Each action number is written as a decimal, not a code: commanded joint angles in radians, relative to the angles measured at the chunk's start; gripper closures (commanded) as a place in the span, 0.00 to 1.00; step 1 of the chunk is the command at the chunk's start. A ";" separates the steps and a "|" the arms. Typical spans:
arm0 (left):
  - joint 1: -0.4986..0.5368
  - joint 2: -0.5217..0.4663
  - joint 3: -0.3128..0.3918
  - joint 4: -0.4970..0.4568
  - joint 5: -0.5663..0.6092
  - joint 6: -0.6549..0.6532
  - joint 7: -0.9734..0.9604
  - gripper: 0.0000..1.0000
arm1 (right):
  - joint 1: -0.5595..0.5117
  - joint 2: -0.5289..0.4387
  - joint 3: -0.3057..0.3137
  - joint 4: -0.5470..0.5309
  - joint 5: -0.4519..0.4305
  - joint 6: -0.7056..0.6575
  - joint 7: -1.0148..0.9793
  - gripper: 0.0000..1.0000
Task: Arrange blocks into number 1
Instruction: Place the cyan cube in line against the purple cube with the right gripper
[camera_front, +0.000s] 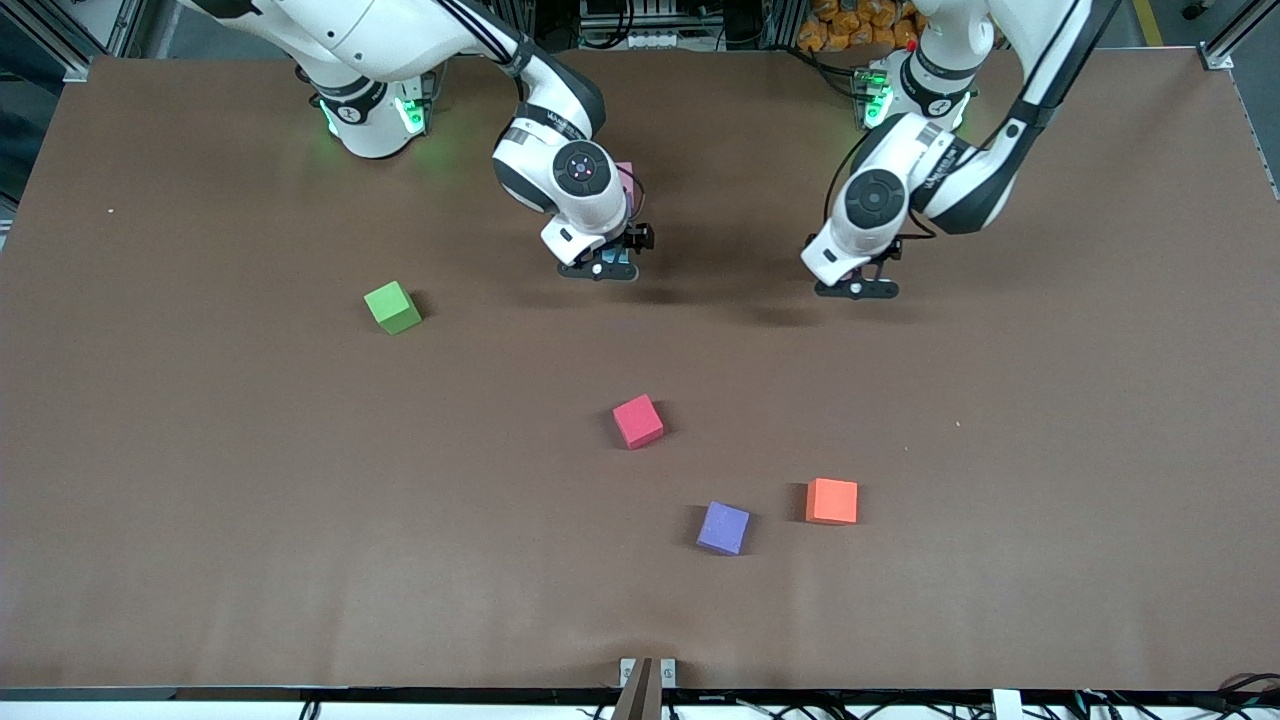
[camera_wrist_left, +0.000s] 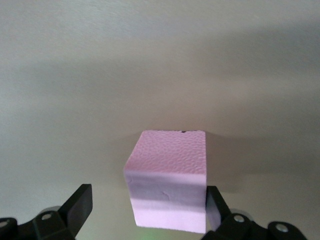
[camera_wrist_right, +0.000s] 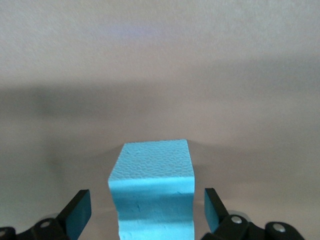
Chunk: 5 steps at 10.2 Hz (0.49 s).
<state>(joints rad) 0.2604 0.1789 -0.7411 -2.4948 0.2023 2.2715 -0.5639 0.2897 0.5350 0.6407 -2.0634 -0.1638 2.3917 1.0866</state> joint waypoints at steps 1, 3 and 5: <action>0.029 0.025 -0.014 -0.009 -0.004 0.042 0.019 0.00 | -0.032 -0.006 0.002 0.083 -0.023 -0.104 0.006 0.00; 0.040 0.042 -0.014 -0.009 -0.014 0.042 0.019 0.00 | -0.078 -0.030 -0.001 0.173 -0.023 -0.224 -0.074 0.00; 0.040 0.048 -0.015 -0.009 -0.020 0.042 0.013 0.00 | -0.093 -0.032 -0.053 0.256 -0.023 -0.256 -0.170 0.00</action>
<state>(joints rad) 0.2841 0.2266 -0.7411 -2.4963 0.2022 2.2995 -0.5551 0.2039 0.5109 0.6180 -1.8553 -0.1774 2.1631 0.9741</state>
